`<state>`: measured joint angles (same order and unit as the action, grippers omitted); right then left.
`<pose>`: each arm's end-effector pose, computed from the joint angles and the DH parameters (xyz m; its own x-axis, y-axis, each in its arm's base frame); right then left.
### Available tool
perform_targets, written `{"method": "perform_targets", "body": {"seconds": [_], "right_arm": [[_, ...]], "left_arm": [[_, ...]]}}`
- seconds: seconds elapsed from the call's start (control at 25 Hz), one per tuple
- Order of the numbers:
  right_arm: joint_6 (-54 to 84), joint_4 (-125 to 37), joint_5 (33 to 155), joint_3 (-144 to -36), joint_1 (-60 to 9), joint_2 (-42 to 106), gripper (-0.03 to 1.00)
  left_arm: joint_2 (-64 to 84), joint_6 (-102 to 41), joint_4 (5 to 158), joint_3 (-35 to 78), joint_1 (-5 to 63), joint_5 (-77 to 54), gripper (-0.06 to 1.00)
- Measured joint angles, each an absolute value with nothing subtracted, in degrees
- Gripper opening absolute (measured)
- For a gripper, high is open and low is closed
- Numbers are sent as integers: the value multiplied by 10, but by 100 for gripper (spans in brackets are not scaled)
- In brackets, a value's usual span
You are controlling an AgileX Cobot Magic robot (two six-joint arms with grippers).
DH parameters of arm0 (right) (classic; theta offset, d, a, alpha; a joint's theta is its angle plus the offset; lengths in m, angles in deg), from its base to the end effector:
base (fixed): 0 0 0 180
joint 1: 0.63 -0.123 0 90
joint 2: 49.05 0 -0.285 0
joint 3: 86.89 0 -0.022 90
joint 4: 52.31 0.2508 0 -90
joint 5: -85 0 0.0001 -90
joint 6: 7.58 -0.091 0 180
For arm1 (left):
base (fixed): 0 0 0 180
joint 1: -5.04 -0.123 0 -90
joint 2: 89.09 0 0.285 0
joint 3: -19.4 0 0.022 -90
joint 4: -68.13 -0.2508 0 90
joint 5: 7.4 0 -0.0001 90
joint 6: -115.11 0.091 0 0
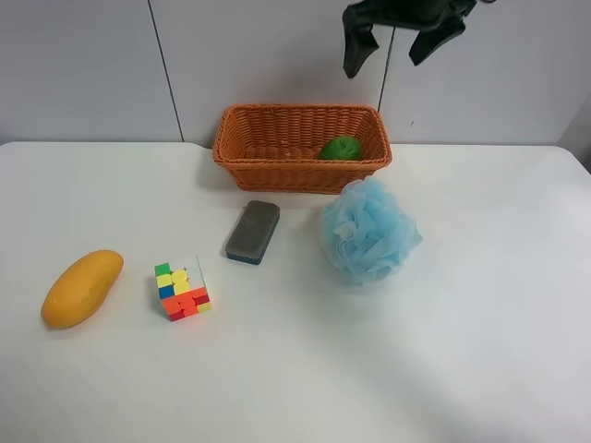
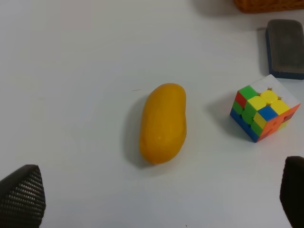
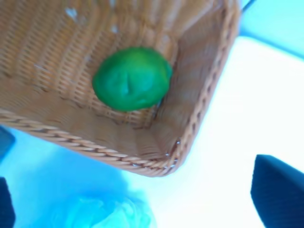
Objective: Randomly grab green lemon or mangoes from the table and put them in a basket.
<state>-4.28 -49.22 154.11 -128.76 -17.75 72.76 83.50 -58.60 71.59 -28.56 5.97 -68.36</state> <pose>0.4192 0.1339 0.3527 -0.8066 -0.2885 -0.5160 -0.3500 0.9365 0.0234 -0.0074 -0.0047 0.2800 -0.4363 0.0873 -0.8956 0.0989 0.9939 0.0488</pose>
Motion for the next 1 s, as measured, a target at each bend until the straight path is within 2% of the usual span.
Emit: {"method": "perform_targets", "body": {"seconds": [0.16,0.72,1.0], "right_arm": [[-44,-513,1541,-1222,-177,640,99],[-47,-562,1547,-689,-177,100,99],[-70,-561,1534,-520,-177,-138,99]], "left_arm": [[835,-586,716,-286,60,-684,99],[835,-586,716,-286,60,-684,99],[835,-586,716,-286,60,-684,99]]}}
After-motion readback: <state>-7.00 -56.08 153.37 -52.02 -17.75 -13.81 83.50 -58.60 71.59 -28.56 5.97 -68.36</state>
